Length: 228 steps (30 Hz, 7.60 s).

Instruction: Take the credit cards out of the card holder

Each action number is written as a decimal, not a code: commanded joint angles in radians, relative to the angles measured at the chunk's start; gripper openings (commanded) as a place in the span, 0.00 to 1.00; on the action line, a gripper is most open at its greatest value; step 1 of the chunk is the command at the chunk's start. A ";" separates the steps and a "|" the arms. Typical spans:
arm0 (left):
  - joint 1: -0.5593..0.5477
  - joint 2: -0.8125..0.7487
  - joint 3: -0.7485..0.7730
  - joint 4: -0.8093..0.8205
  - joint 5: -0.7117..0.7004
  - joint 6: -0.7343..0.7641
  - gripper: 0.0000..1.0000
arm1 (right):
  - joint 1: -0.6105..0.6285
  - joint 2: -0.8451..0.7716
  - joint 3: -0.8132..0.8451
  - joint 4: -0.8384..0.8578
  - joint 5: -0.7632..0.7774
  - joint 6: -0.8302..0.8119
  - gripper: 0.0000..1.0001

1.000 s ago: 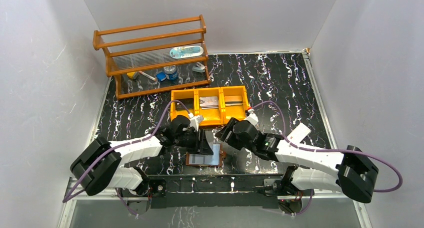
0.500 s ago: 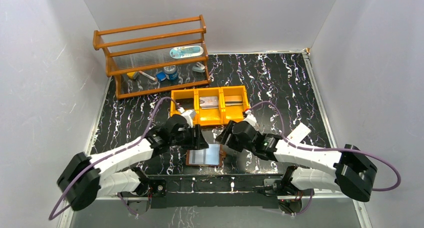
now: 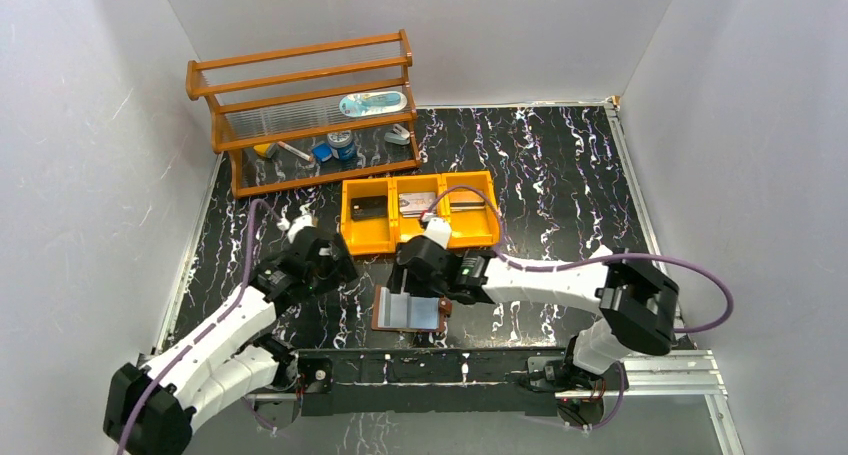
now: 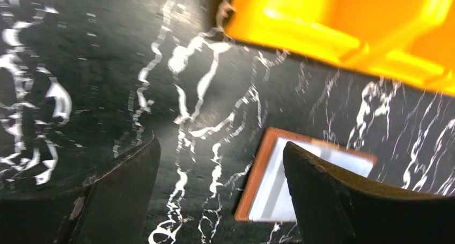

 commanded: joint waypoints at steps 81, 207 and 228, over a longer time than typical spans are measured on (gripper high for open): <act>0.129 -0.088 -0.209 0.220 0.681 -0.012 0.51 | -0.068 0.207 -0.081 0.272 -0.242 0.039 0.60; 0.108 -0.392 -0.080 -0.045 0.270 -0.101 0.69 | -0.012 0.395 0.142 0.087 -0.207 -0.059 0.63; 0.093 -0.183 -0.234 0.187 0.513 -0.066 0.54 | -0.050 0.375 0.074 0.140 -0.244 -0.018 0.62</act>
